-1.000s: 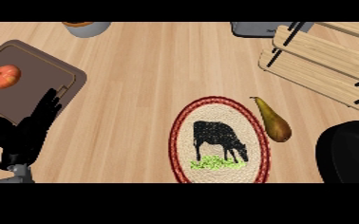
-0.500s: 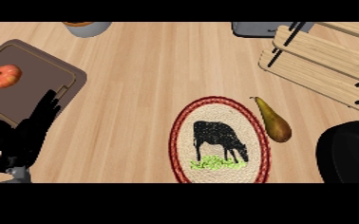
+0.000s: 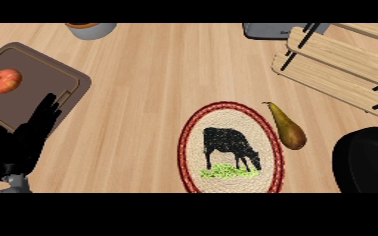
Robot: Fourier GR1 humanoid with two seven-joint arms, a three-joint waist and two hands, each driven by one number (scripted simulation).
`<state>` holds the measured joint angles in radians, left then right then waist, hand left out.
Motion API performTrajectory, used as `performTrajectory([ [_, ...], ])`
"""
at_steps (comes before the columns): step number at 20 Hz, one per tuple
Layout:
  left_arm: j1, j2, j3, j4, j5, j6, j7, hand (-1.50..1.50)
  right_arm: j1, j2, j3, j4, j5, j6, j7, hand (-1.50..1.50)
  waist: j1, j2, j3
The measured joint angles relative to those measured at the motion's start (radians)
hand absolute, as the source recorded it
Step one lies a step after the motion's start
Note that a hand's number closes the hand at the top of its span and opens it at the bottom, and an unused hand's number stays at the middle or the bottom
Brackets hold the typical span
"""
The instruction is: Pick the bell pepper from the placemat and place it in the tiered shelf
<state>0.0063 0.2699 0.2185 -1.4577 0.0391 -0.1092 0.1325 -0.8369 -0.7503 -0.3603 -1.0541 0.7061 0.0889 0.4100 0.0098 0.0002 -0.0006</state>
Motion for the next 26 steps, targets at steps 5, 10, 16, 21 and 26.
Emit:
performTrajectory([
  [5, -0.010, 0.001, 0.003, 0.008, 0.000, -0.006, 0.002, 0.00, -0.033, 0.008, -0.079, 0.008, -0.094, 0.005, 0.011, -1.50, -0.004, -0.001, 0.000],
  [10, -0.013, -0.014, 0.005, 0.044, -0.006, 0.000, -0.030, 0.00, -0.049, 0.000, -0.161, -0.033, -0.209, 0.051, 0.060, -1.50, -0.011, -0.002, 0.000],
  [16, 0.009, -0.018, 0.003, 0.009, -0.008, 0.002, -0.008, 0.00, 0.018, -0.063, -0.316, -0.146, -0.370, 0.120, 0.081, -1.50, -0.022, -0.006, 0.001],
  [21, 0.021, -0.007, 0.017, -0.009, -0.002, -0.001, 0.005, 0.00, 0.074, -0.192, -0.463, -0.206, -0.481, 0.219, 0.153, -1.50, -0.032, -0.009, 0.000],
  [26, 0.044, -0.007, 0.030, -0.011, 0.000, -0.002, -0.009, 0.00, 0.189, -0.335, -0.649, -0.223, -0.574, 0.360, 0.222, -1.50, -0.047, -0.011, 0.001],
])
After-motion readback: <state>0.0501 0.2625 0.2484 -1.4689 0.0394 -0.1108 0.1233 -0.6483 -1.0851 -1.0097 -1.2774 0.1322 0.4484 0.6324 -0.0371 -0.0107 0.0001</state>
